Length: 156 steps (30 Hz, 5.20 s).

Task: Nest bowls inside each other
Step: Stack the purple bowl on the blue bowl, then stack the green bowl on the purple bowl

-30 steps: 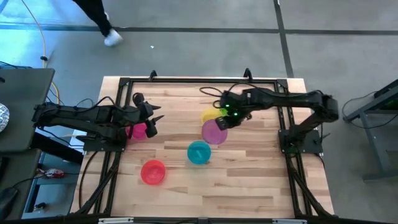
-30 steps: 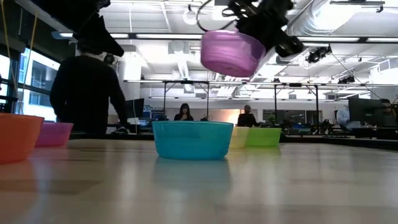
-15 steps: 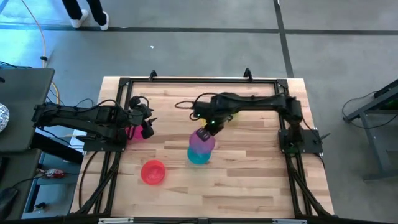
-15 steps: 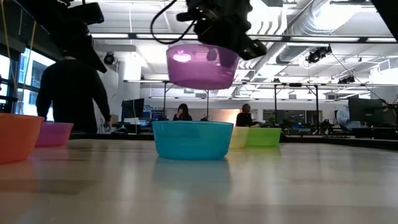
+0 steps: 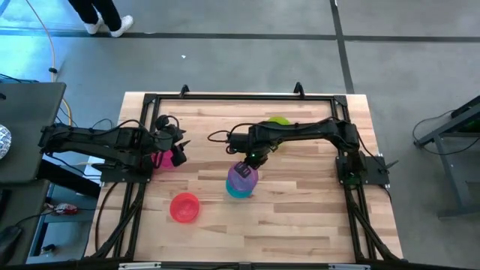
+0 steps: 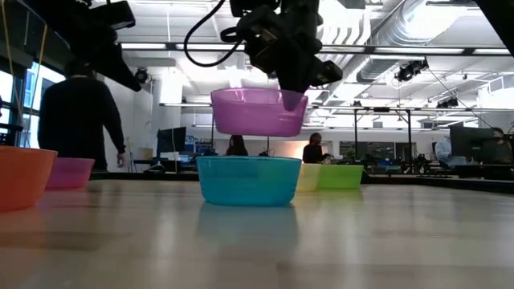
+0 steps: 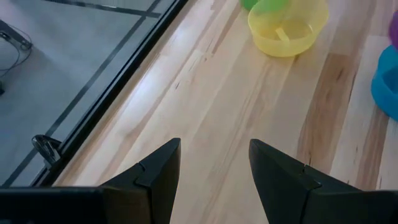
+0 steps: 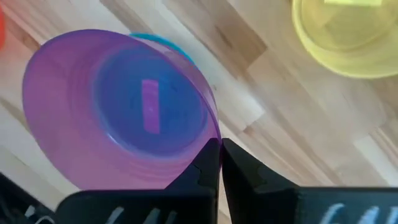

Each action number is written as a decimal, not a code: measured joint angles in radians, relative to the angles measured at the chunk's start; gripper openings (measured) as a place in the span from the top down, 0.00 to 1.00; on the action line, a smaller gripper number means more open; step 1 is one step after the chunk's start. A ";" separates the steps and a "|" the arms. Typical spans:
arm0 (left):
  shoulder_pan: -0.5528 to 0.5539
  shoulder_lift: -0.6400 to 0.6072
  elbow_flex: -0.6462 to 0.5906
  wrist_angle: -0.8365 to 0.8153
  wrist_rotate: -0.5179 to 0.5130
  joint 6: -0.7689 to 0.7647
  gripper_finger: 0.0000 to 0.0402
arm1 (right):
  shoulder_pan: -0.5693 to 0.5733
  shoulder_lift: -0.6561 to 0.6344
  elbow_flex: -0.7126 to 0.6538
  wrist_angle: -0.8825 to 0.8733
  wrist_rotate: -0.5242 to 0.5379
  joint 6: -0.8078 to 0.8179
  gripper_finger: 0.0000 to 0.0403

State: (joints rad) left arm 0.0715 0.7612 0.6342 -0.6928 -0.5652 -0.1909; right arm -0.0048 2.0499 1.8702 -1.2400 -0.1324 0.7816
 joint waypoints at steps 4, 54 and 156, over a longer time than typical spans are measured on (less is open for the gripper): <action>0.000 0.000 0.000 0.012 0.000 0.000 0.55 | 0.000 0.000 0.000 0.033 0.011 0.003 1.00; 0.000 0.000 0.000 0.062 0.003 0.002 0.55 | 0.058 0.066 -0.120 0.161 0.015 0.048 1.00; 0.000 0.000 0.000 0.070 0.029 -0.038 0.55 | 0.080 0.084 0.003 0.050 0.084 -0.038 0.72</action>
State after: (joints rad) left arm 0.0711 0.7612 0.6342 -0.6231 -0.5358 -0.2293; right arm 0.0750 2.1338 1.8736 -1.1899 -0.0487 0.7437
